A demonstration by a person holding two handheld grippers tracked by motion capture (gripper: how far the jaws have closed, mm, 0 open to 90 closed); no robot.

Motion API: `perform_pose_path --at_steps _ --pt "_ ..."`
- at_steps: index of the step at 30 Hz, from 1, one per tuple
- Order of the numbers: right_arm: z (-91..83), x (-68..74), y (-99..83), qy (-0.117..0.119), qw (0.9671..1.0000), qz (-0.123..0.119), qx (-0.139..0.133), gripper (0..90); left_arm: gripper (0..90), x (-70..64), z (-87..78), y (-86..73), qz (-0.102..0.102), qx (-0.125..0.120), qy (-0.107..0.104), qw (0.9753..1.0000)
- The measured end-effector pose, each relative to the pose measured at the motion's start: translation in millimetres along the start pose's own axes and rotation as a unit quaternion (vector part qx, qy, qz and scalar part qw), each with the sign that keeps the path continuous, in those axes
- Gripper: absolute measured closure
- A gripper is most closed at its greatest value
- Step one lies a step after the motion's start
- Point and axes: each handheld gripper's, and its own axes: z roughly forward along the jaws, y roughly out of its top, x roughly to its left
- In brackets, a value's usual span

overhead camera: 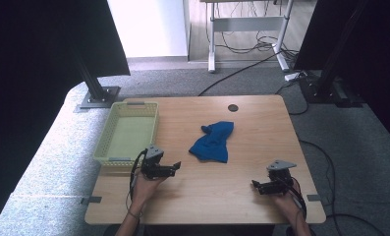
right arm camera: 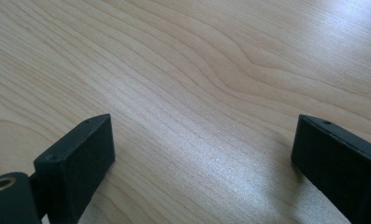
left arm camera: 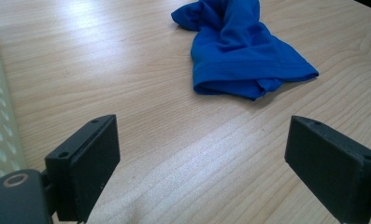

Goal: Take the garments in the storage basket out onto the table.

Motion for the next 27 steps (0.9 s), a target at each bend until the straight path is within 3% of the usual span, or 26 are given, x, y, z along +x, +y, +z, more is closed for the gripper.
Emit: perform_pose_path --at_steps 4,17,27 --pt "0.0 0.0 0.0 0.000 1.0000 0.000 0.000 5.8 10.1 -3.2 -1.4 -3.2 -0.001 -0.003 -0.009 1.0000" --pt "0.0 0.0 0.0 0.000 1.0000 0.000 0.000 5.8 10.1 -9.3 8.1 -18.2 -0.003 0.020 -0.014 0.9997" --pt "0.0 0.0 0.0 0.000 1.0000 0.000 0.000 5.8 9.8 -13.8 15.1 -32.2 0.006 0.055 0.002 0.9985"
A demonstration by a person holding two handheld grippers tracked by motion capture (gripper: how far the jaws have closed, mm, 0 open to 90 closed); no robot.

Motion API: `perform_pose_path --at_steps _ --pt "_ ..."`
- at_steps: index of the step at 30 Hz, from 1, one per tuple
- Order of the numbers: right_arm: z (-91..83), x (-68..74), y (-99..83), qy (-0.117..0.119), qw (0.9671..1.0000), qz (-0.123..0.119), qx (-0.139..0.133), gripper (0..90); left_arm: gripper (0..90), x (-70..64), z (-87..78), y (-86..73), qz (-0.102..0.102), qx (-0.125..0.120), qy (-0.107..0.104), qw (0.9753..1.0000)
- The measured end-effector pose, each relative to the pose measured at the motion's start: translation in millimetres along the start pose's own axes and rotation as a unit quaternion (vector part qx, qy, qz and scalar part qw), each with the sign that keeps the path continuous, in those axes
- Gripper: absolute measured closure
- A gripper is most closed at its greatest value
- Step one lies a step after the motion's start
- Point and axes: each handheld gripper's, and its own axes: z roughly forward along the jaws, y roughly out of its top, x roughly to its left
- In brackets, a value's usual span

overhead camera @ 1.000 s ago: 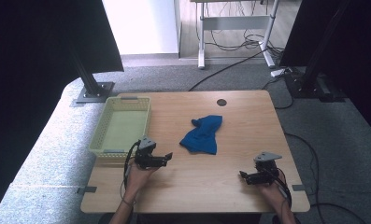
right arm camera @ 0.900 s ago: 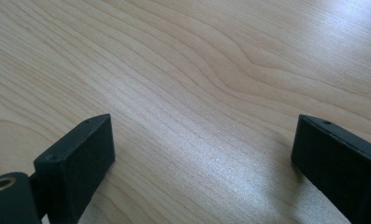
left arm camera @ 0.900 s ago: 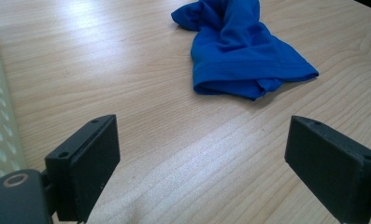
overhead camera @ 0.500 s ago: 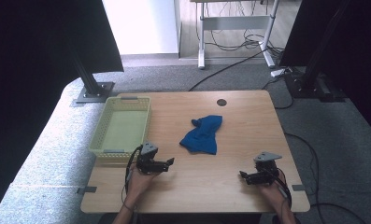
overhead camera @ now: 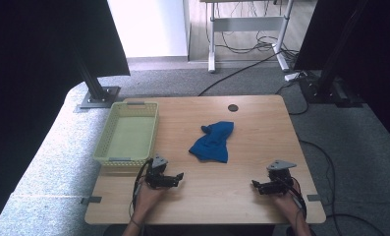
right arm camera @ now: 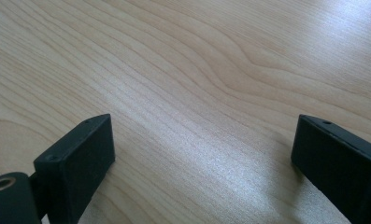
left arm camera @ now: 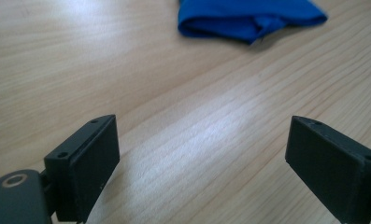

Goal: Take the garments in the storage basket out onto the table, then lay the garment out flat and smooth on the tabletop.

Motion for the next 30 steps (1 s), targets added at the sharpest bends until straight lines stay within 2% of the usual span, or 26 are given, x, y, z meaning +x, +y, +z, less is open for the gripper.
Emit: perform_pose_path --at_steps 6,17,30 --pt "0.0 0.0 0.0 0.000 1.0000 0.000 0.000 5.8 9.6 -3.3 5.5 -4.2 0.010 0.020 0.013 0.9997" --pt "0.0 -0.1 0.0 0.000 1.0000 0.000 0.000 5.7 7.3 -5.5 8.0 -3.4 0.026 0.032 0.036 0.9985" --pt "0.1 0.0 0.0 0.001 1.0000 -0.001 0.001 5.2 2.0 -5.1 9.3 -3.0 0.026 0.039 0.038 0.9982"
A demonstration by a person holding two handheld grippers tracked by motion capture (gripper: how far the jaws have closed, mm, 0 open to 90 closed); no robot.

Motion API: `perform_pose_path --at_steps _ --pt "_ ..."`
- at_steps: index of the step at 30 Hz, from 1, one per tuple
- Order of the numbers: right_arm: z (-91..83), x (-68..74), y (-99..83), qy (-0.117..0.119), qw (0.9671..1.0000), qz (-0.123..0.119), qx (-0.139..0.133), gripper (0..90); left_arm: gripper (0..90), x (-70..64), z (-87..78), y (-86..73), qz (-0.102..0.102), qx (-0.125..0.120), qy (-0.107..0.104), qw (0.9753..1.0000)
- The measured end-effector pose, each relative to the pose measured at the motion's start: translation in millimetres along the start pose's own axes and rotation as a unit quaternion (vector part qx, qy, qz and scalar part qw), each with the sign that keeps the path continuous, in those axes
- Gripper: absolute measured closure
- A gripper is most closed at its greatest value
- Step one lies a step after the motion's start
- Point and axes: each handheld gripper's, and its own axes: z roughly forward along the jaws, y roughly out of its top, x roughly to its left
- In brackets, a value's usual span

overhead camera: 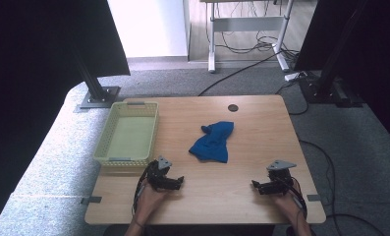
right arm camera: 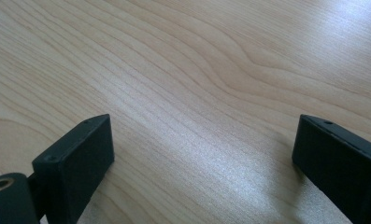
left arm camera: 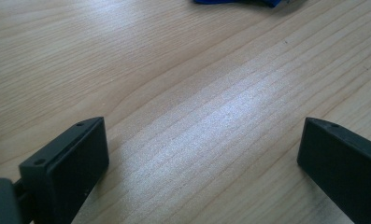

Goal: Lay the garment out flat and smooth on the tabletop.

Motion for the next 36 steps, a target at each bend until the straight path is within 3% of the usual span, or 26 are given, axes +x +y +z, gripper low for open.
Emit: perform_pose_path --at_steps 10,14,36 --pt "0.0 0.1 0.0 0.000 1.0000 0.000 0.000 5.2 9.0 -1.9 -2.0 0.6 0.003 -0.006 -0.001 1.0000" --pt "0.0 0.1 0.0 0.000 1.0000 0.000 0.000 5.3 10.5 -4.5 -2.2 3.0 0.013 -0.005 0.005 0.9999" --pt "0.0 0.1 0.0 0.000 1.0000 0.000 0.000 5.3 21.2 -12.2 -2.8 25.7 0.015 -0.031 -0.029 0.9990"
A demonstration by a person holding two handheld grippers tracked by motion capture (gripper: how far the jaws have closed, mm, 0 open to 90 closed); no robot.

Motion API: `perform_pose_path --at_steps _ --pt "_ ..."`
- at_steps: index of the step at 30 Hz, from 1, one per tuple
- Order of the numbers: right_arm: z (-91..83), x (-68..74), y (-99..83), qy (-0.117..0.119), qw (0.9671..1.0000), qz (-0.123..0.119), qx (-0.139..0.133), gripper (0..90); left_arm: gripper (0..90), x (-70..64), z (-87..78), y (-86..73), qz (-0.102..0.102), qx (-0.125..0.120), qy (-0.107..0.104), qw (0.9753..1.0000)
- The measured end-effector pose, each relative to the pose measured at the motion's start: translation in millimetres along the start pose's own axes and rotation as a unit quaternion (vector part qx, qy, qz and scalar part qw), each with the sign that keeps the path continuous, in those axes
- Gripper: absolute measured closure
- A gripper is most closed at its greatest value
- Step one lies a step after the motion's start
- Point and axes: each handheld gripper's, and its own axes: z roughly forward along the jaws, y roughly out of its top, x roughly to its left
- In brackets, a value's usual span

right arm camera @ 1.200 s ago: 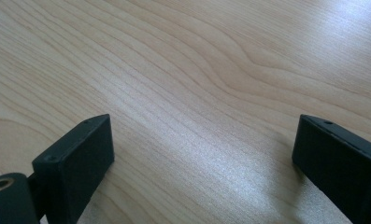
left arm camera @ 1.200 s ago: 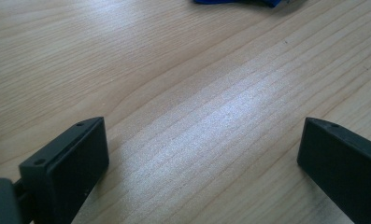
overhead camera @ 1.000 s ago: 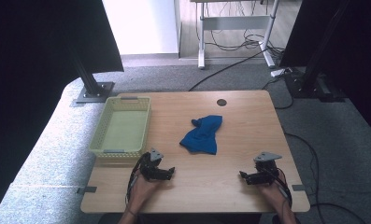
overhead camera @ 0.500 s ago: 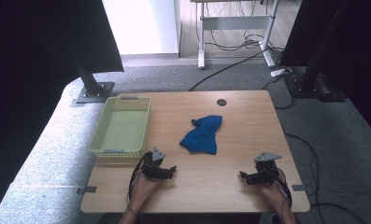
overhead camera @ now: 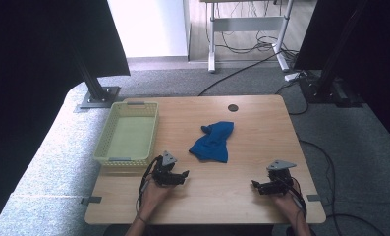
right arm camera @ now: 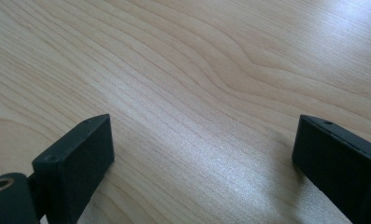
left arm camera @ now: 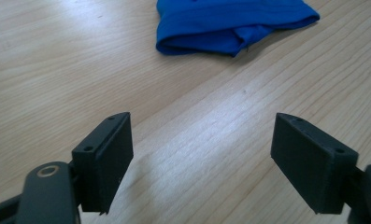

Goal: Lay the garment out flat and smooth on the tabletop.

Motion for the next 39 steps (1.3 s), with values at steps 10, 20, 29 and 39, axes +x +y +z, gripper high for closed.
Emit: perform_pose_path --at_steps 10,20,29,39 --pt "0.0 0.0 0.0 0.000 1.0000 0.000 0.000 5.3 29.7 -3.6 7.2 16.4 0.004 -0.005 -0.021 0.9997" --pt "0.0 0.0 0.0 0.000 1.0000 0.000 0.000 5.3 35.6 -8.2 15.2 35.8 0.011 -0.013 -0.034 0.9993" --pt "0.0 0.0 0.0 0.000 1.0000 0.001 0.000 5.3 40.0 -16.7 27.6 48.8 0.029 -0.012 -0.040 0.9987" --pt "0.0 0.0 0.0 0.000 1.0000 0.001 0.000 5.3 43.3 -27.5 41.5 68.1 0.042 -0.015 -0.053 0.9976"
